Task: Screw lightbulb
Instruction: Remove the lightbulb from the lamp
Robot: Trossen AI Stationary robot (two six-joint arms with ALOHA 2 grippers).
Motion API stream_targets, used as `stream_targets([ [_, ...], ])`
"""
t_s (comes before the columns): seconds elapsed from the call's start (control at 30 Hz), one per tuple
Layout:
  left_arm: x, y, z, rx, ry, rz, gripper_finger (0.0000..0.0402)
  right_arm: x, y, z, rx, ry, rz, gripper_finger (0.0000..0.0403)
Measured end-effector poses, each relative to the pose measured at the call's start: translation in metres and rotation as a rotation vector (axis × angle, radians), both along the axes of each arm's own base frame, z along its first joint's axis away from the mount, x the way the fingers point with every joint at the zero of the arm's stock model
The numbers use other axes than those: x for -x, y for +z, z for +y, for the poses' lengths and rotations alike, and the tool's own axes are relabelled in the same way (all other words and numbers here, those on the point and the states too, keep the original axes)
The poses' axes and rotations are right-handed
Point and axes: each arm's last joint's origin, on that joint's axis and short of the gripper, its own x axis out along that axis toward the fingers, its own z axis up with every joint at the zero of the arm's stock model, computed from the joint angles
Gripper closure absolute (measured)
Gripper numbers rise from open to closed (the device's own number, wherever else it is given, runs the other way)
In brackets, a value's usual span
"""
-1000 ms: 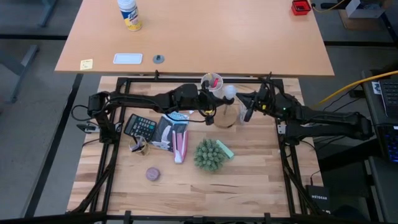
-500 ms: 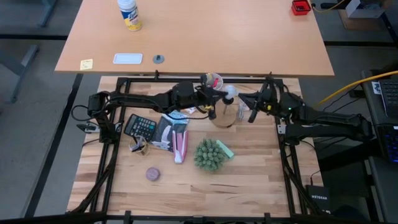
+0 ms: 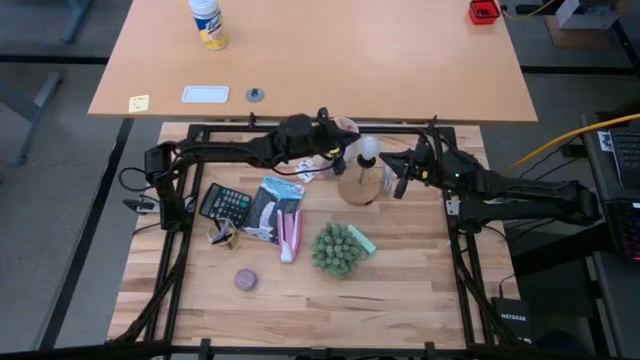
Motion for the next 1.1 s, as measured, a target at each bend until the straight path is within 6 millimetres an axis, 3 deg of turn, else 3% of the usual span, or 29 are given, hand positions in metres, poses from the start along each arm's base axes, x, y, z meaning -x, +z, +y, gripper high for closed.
stream_targets([
  [0.77,-0.011,-0.005,-0.040,-0.034,-0.165,0.043,0.0396,-0.003,-0.003,-0.006,0.021,-0.180,0.017,0.0386],
  [1.1,-0.009,0.013,-0.046,-0.109,-0.147,-0.081,0.0396,0.007,0.006,-0.003,0.044,-0.163,-0.031,0.0386],
])
